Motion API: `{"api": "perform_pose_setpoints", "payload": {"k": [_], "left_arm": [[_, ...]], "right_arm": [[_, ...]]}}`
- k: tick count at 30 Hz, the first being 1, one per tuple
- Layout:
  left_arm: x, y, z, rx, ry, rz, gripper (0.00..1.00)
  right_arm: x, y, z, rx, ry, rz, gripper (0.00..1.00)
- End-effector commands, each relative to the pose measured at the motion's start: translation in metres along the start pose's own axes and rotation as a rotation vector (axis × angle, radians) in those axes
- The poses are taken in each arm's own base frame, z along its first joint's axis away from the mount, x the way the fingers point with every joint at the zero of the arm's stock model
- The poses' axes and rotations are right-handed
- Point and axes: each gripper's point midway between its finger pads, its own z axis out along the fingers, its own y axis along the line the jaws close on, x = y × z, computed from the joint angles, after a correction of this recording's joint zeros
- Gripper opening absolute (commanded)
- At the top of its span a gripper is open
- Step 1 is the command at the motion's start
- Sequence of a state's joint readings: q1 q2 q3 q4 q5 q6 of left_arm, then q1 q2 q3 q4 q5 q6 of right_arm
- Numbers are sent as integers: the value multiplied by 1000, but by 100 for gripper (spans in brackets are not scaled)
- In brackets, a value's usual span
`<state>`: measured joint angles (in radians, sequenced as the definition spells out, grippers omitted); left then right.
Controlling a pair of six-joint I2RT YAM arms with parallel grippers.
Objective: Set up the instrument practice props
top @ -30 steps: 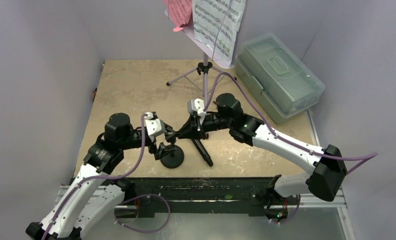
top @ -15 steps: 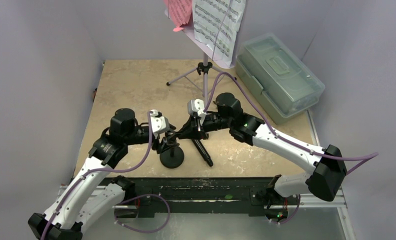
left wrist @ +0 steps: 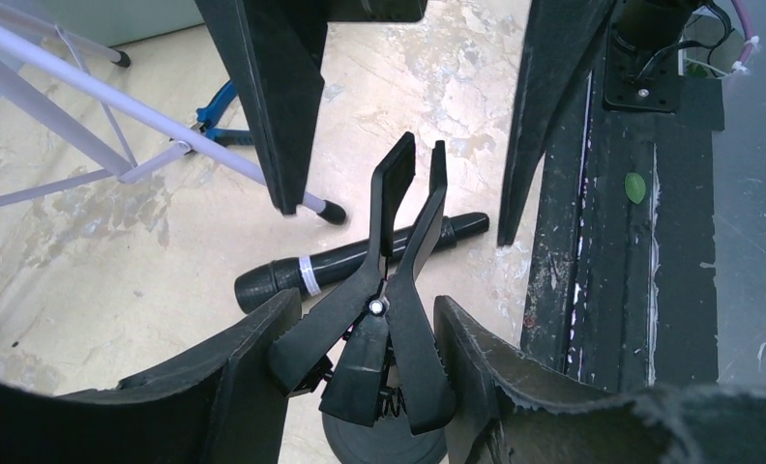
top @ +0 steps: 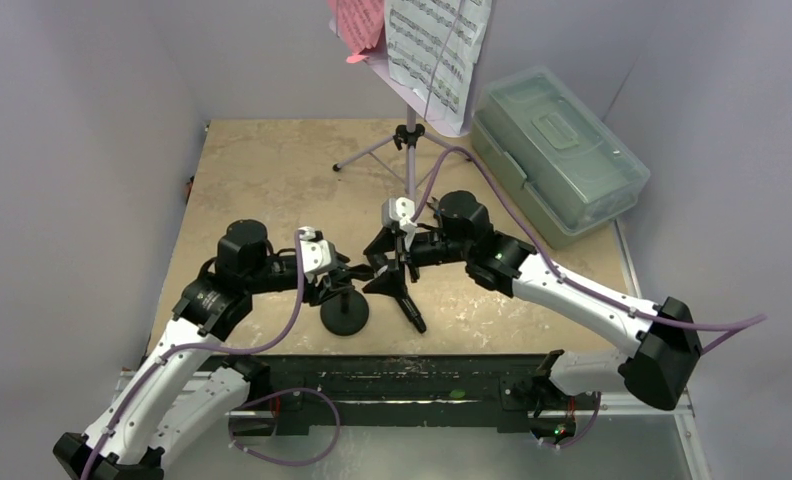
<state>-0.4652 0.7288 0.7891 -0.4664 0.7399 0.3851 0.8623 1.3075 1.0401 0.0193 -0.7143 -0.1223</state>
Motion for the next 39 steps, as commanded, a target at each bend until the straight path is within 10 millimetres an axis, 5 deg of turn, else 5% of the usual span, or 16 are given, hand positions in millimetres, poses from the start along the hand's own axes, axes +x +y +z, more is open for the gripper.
{"api": "perform_pose_setpoints", "payload": {"k": [1, 7, 14, 18, 21, 25, 39], "left_arm": [[-23, 2, -6, -11, -65, 104, 0], [-26, -2, -6, 5, -80, 95, 0], [-35, -3, -6, 17, -95, 51, 2], [-39, 1, -7, -4, -88, 6, 34], [-42, 6, -13, -51, -72, 1, 71], [-47, 8, -21, -84, -62, 23, 86], [-34, -1, -22, -31, 42, -31, 90]], "right_arm": [[-23, -1, -14, 79, -80, 24, 82], [-23, -4, -11, 79, -84, 22, 81], [-22, -2, 1, 20, -83, 44, 44], [-17, -1, 1, 6, -77, 31, 19], [-14, -1, -1, 19, -71, 21, 1], [-11, 0, -6, 35, -62, 11, 0], [-10, 4, -12, 35, -55, -8, 0]]}}
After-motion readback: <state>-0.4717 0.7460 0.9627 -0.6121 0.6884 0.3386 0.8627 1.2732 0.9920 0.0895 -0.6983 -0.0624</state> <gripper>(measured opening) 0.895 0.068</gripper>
